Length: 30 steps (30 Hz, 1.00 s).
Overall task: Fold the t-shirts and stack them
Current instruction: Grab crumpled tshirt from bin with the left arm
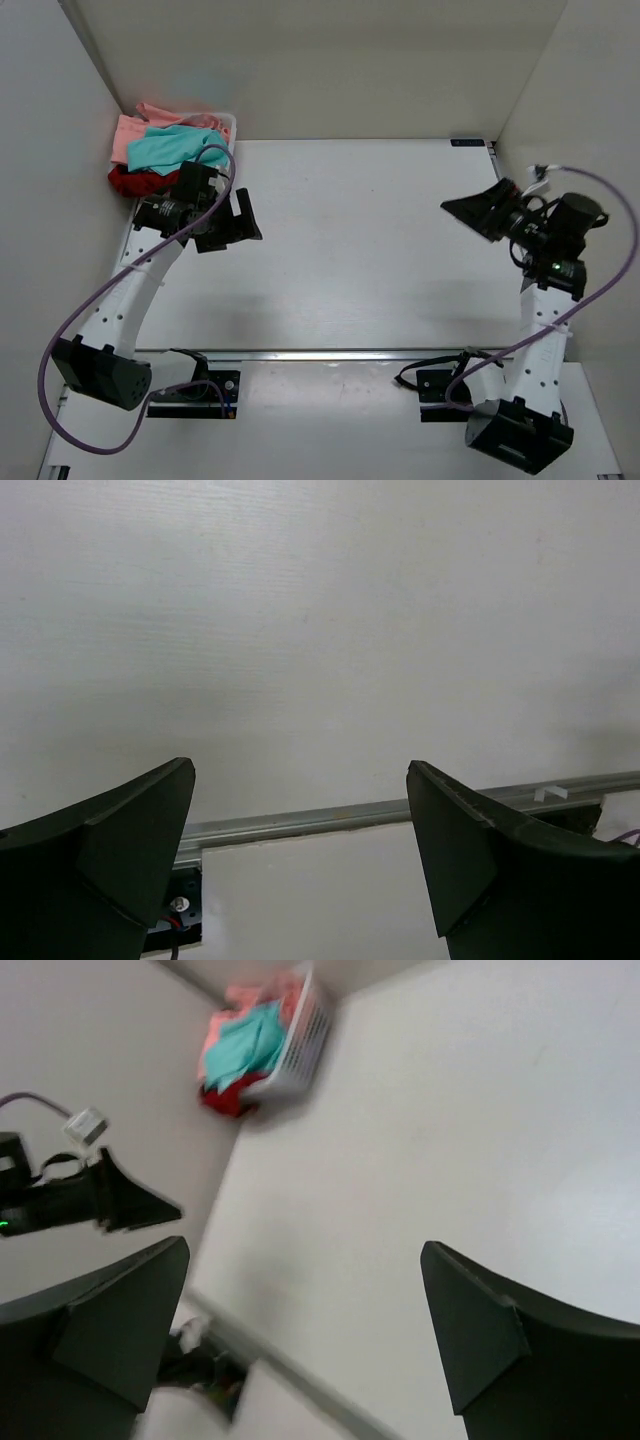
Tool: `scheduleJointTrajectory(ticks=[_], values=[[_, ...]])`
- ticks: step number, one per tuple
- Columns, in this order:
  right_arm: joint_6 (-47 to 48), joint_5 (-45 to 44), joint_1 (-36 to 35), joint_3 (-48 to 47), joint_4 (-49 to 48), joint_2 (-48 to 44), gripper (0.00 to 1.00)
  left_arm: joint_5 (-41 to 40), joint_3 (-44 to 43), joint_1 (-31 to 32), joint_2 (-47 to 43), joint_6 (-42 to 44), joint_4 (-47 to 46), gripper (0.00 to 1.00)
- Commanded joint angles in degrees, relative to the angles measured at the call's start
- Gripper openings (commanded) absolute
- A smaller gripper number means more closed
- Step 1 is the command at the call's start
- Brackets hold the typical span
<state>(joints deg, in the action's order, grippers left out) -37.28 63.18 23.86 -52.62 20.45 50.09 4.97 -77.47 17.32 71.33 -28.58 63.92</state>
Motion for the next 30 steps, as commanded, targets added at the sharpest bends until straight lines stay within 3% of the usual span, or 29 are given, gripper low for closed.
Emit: scheduleJointTrajectory(ticks=[1,2,4,7,9,10,11,12,14,16,18,19,20,21,22,23,25,28,30], values=[[23.0,-23.3,-4.1,-19.9,19.9,-2.5,0.99,0.2,-5.2,-1.3,0.5,-1.4,-1.0,0.98],[28.0,-28.1,-7.4,-24.1,21.7,-3.4,0.99,0.1,-5.7,-0.9,0.8,-2.5,-1.9,0.97],[28.3,-55.5,-11.8,-28.2,30.4,-3.9,0.99,-2.7,-8.4,0.1,1.7,-3.2,-3.1,0.96],[36.5,-82.2,-19.2,-32.0,37.6,-1.4,1.00,-7.0,-13.1,0.6,5.4,-1.9,-4.2,0.82],[39.1,-92.5,-25.6,-31.3,38.5,-1.0,0.99,-9.6,-17.0,-0.4,10.6,-2.6,-4.7,0.80],[40.1,-94.2,-27.2,-30.6,38.4,0.5,0.99,-11.0,-21.4,-0.7,12.4,-2.7,-4.2,0.74],[40.1,-93.9,-26.9,-30.1,37.9,1.7,0.99,-12.1,-26.9,-1.1,16.2,-3.0,-3.3,0.71],[40.8,-93.8,-25.6,-28.1,36.3,2.0,0.99,-14.2,-29.9,-1.3,20.5,-2.8,-1.7,0.61],[38.0,-86.2,-24.0,-27.5,34.1,4.9,0.99,-16.3,-44.2,-2.5,27.8,-2.0,-0.6,0.38],[32.6,-77.8,-20.9,-27.6,32.6,7.4,0.99,-17.0,-56.0,-5.5,38.9,-3.1,1.7,0.29],[29.6,-67.8,-16.8,-27.6,32.0,10.5,0.99,-16.5,-65.8,-8.0,45.4,-5.7,2.8,0.42],[28.3,-66.2,-15.6,-26.8,31.5,11.4,0.99,-14.7,-65.8,-9.7,47.6,-7.4,1.6,0.70],[27.8,-63.8,-15.2,-25.7,30.8,13.1,0.99,-13.4,-62.8,-10.8,48.2,-8.0,0.3,0.77],[27.8,-62.1,-14.7,-25.6,31.1,14.7,0.99,-11.3,-57.8,-12.9,47.9,-8.9,-3.3,0.75],[28.0,-61.3,-15.1,-25.2,30.6,15.8,0.99,-11.0,-55.3,-14.0,47.2,-9.3,-7.0,0.64],[28.3,-62.2,-15.2,-24.3,30.4,16.1,0.82,-12.6,-52.3,-14.8,46.7,-8.6,-10.6,0.40],[28.6,-62.6,-16.6,-22.2,29.1,16.6,0.71,-17.9,-50.0,-14.6,46.9,-5.5,-14.8,0.29],[27.9,-61.8,-16.8,-20.7,30.4,17.5,0.80,-21.9,-48.5,-15.2,47.9,-3.3,-21.4,0.66],[26.9,-59.2,-14.4,-20.8,30.4,17.7,0.83,-22.5,-47.9,-16.4,48.9,-5.9,-24.5,0.66]])
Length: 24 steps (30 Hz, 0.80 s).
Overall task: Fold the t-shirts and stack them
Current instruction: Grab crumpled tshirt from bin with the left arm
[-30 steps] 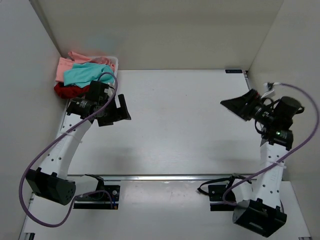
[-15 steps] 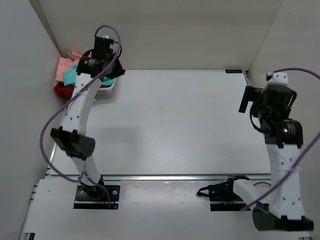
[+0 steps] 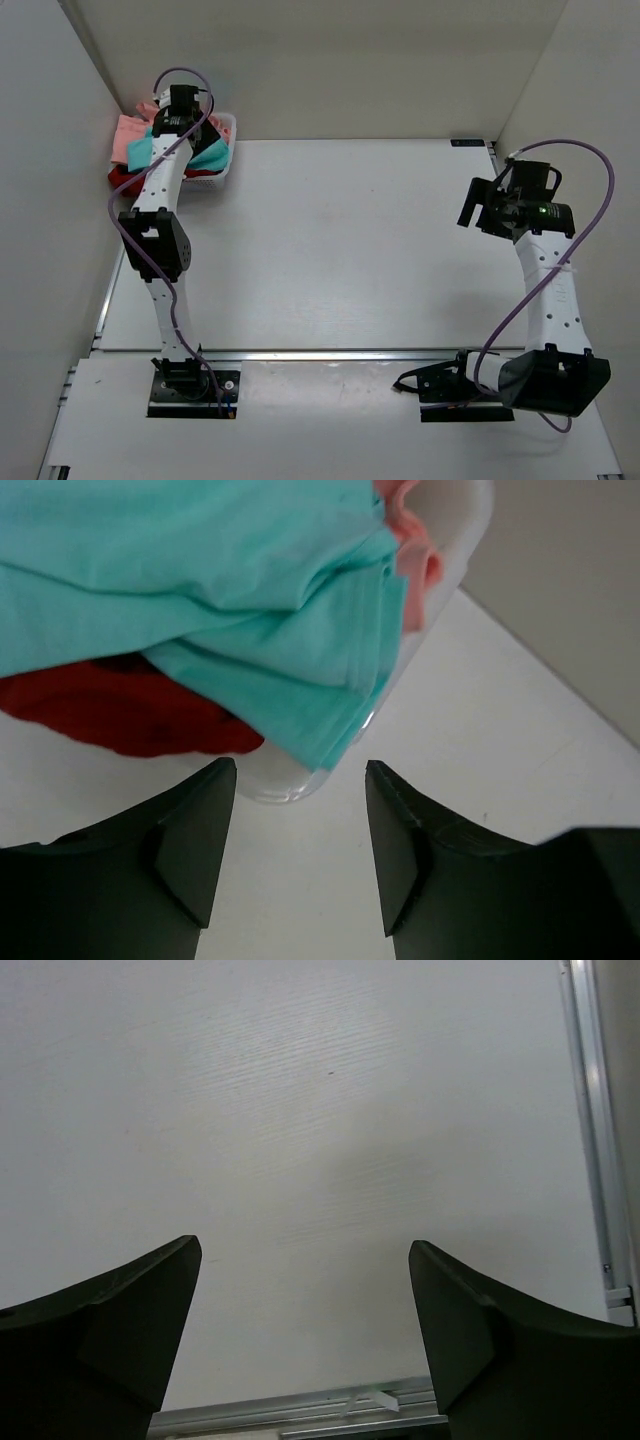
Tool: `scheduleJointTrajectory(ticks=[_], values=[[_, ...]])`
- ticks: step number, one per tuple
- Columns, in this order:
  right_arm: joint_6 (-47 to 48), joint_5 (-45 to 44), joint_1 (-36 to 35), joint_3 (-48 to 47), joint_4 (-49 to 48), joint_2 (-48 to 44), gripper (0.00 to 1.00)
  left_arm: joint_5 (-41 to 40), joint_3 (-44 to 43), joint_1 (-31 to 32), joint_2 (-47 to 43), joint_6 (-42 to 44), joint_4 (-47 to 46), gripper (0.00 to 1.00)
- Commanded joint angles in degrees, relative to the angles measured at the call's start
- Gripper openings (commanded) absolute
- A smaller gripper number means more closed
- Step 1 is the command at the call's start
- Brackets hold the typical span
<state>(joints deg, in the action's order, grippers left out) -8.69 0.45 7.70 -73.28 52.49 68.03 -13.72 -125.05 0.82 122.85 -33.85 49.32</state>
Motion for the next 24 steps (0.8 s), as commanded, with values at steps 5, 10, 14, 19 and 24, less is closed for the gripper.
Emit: scheduleJointTrajectory(ticks=[5,10,14,19,24], values=[[-5.2,12.9,11.9,3.2,-4.0,-0.1,0.94,-4.6,-2.2,-2.5,3.9,-6.2,-14.2,0.74],[-5.3,10.0,12.2,6.9,-7.1,-1.6,0.98,-1.0,-11.1,-4.9,13.3,-8.3,-10.4,0.73],[-7.7,9.4,11.8,7.8,-7.3,-1.4,0.98,-0.2,-11.0,-6.3,17.2,-8.9,-12.1,0.76],[-9.8,6.9,9.2,6.1,-5.1,-1.3,0.88,3.9,-18.8,-7.9,24.2,-11.8,-10.7,0.25],[-10.0,7.7,8.7,6.9,-4.5,-2.1,0.35,3.7,-23.6,-7.4,21.7,-12.6,-10.7,0.00]])
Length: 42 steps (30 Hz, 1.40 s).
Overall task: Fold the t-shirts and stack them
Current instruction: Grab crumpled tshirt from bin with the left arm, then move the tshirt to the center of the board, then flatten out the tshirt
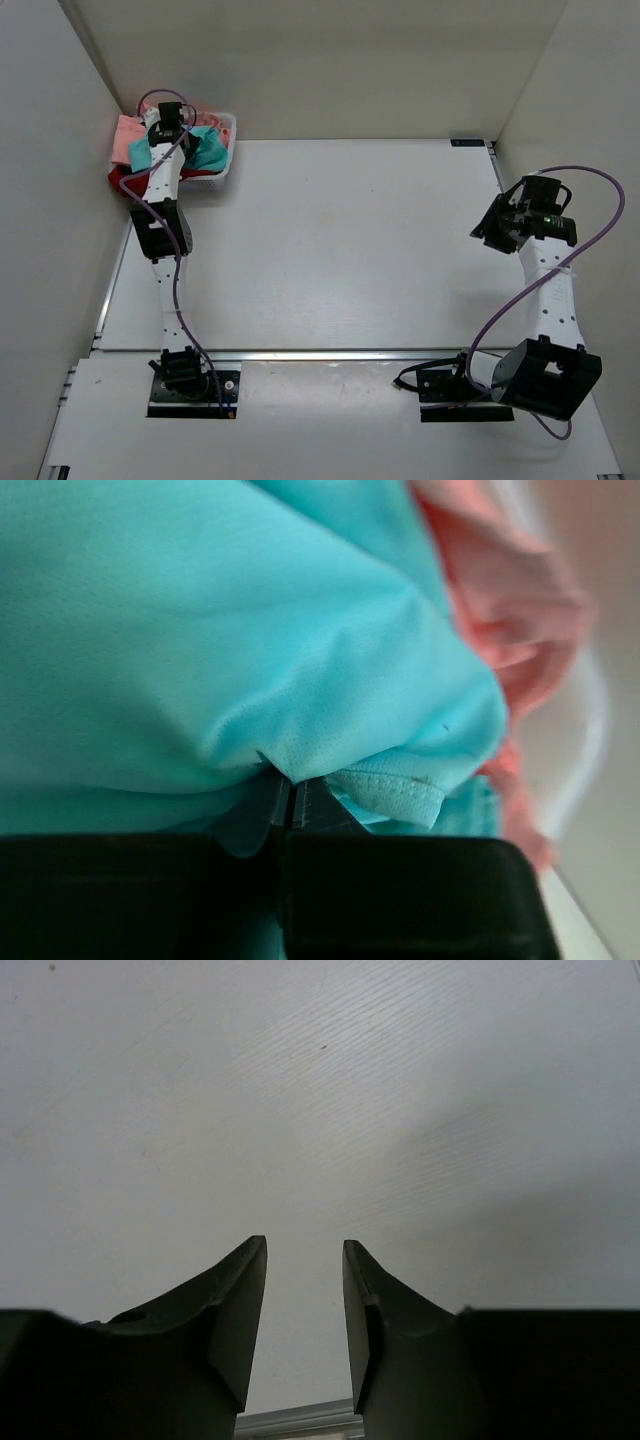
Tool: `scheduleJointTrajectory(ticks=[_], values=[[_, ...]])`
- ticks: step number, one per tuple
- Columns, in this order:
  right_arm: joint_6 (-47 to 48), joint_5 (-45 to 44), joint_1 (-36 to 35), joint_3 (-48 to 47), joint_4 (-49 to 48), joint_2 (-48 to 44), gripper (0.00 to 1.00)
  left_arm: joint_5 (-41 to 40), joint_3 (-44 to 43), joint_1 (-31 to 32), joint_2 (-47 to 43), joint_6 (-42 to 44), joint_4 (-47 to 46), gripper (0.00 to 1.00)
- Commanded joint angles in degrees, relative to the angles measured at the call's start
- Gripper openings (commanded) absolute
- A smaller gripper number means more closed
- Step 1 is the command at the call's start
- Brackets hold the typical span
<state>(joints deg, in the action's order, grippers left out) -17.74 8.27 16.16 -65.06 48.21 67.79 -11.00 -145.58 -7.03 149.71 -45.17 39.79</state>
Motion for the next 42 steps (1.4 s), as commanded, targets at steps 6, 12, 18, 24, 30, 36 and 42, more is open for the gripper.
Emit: scheduleJointTrajectory(ticks=[6,12,18,24,30,36,42], values=[[3.3,-3.1,1.5,-1.4,-0.8,-2.2,0.19,-6.0,10.3,2.2,-22.7,-1.8,-4.7,0.00],[6.0,-3.6,2.3,8.4,-9.1,-11.9,0.18,6.3,18.0,6.3,-38.4,-4.8,-9.5,0.00],[5.3,-5.8,-5.4,12.2,-9.9,-17.3,0.18,10.1,3.7,20.3,-44.1,-1.9,0.7,0.00],[3.8,-2.0,-7.0,14.2,-13.1,-20.2,0.21,25.1,31.7,20.9,-58.9,-15.0,-8.1,0.00],[3.6,1.2,-9.2,12.7,-14.2,-18.6,0.29,36.9,48.9,23.4,-60.1,-14.5,-6.9,0.51],[0.0,6.1,-15.9,11.0,-18.1,-9.0,0.66,50.0,91.7,20.5,-70.5,-30.6,-31.9,0.72],[-4.1,4.0,-31.9,7.8,-25.5,4.5,0.72,34.6,85.0,19.9,-71.3,-11.6,-13.5,0.85]])
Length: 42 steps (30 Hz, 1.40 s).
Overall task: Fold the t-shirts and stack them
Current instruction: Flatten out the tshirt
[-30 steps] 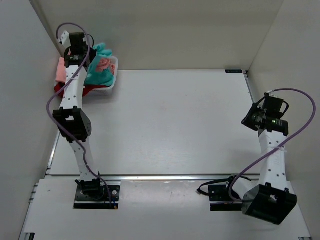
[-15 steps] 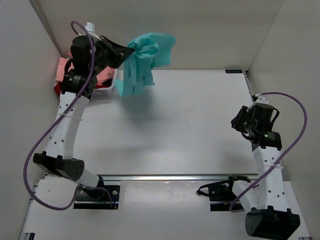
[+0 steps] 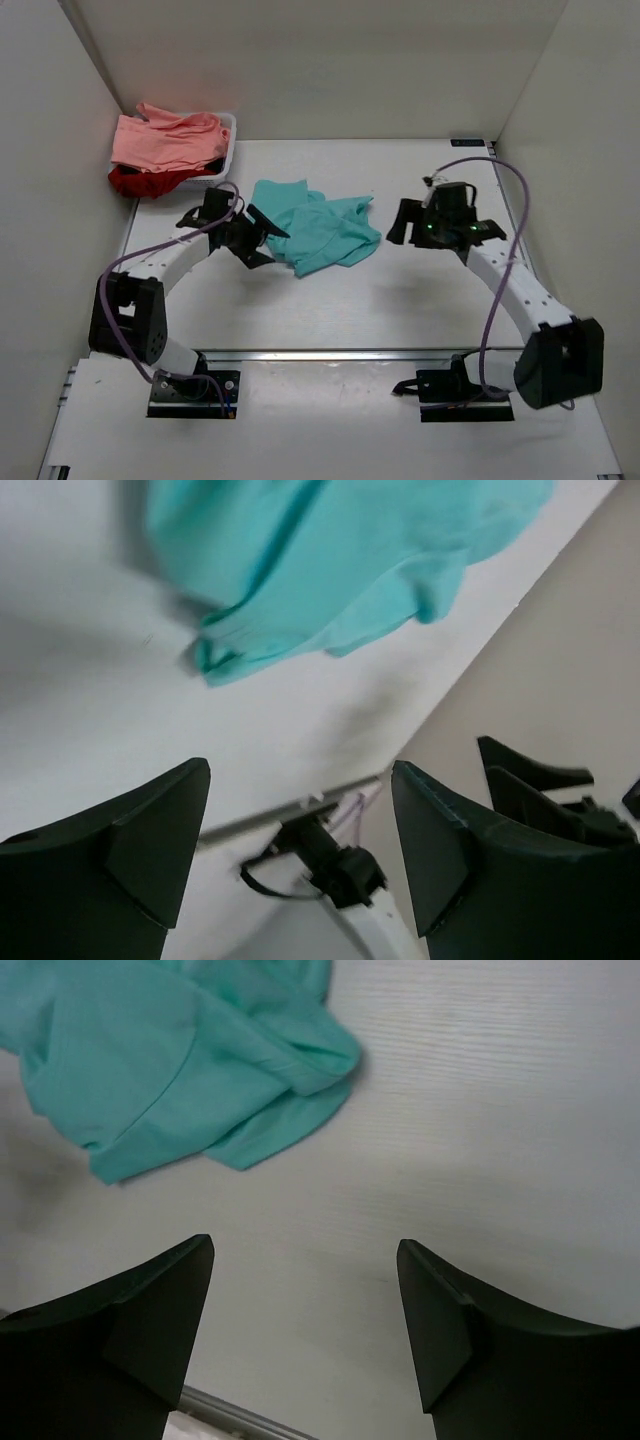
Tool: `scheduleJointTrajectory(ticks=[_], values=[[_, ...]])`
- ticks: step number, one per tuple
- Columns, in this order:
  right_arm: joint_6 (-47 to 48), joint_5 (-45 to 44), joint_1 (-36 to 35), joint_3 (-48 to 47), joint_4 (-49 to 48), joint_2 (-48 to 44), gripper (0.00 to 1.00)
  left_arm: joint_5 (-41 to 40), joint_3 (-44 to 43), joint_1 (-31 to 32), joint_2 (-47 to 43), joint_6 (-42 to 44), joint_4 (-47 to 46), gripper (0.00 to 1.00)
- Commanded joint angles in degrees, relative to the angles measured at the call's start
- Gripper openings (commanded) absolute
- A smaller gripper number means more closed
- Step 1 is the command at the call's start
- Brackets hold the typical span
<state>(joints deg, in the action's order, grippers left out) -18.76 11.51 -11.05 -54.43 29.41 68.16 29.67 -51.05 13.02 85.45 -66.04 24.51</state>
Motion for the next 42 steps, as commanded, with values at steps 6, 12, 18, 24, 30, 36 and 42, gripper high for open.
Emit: scheduleJointTrajectory(ticks=[6,12,18,24,30,36,42], values=[[-6.2,1.1,-6.4,-8.0,-11.3,18.7,0.75,-21.1,-18.1,2.6,-1.7,17.9,7.7,0.83],[-10.8,0.2,-3.9,-15.9,-9.4,29.5,0.77,-28.3,-32.3,7.4,10.9,25.0,10.5,0.70],[-16.7,3.1,-2.8,-25.4,-2.5,39.7,0.82,-29.2,-35.6,8.0,15.5,27.0,10.4,0.71],[-17.0,6.7,-3.9,-32.0,4.6,46.2,0.60,-26.5,-43.5,9.8,25.0,27.1,8.4,0.82],[-15.4,6.3,-3.1,-30.7,9.4,43.0,0.00,-24.0,-57.5,13.3,34.2,26.6,8.7,0.86],[-14.7,7.0,-2.9,-24.8,7.4,38.5,0.26,-22.5,-60.8,17.2,39.7,26.4,10.1,0.87],[-16.8,9.8,-3.0,-22.3,4.0,39.1,0.67,-23.1,-61.5,17.7,42.6,26.1,10.6,0.86]])
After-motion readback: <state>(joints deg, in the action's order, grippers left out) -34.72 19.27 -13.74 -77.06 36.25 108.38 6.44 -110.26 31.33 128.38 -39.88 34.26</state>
